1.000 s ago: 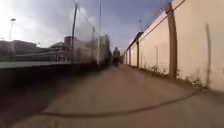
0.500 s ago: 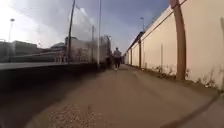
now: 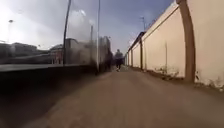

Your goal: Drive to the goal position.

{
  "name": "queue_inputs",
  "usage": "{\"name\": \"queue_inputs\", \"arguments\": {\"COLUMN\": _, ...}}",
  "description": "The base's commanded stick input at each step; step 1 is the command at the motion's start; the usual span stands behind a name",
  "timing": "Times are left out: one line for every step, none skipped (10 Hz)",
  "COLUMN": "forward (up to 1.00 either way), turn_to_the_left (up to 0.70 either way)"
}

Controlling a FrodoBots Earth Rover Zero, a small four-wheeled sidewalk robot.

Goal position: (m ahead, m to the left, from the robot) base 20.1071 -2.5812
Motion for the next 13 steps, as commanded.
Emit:
{"name": "queue_inputs", "arguments": {"forward": 1.0, "turn_to_the_left": 0.0}}
{"name": "queue_inputs", "arguments": {"forward": 1.0, "turn_to_the_left": 0.0}}
{"name": "queue_inputs", "arguments": {"forward": 1.0, "turn_to_the_left": 0.0}}
{"name": "queue_inputs", "arguments": {"forward": 1.0, "turn_to_the_left": 0.0}}
{"name": "queue_inputs", "arguments": {"forward": 1.0, "turn_to_the_left": 0.0}}
{"name": "queue_inputs", "arguments": {"forward": 1.0, "turn_to_the_left": 0.0}}
{"name": "queue_inputs", "arguments": {"forward": 1.0, "turn_to_the_left": 0.0}}
{"name": "queue_inputs", "arguments": {"forward": 1.0, "turn_to_the_left": 0.0}}
{"name": "queue_inputs", "arguments": {"forward": 1.0, "turn_to_the_left": 0.0}}
{"name": "queue_inputs", "arguments": {"forward": 1.0, "turn_to_the_left": 0.0}}
{"name": "queue_inputs", "arguments": {"forward": 1.0, "turn_to_the_left": 0.0}}
{"name": "queue_inputs", "arguments": {"forward": 1.0, "turn_to_the_left": 0.0}}
{"name": "queue_inputs", "arguments": {"forward": 1.0, "turn_to_the_left": 0.0}}
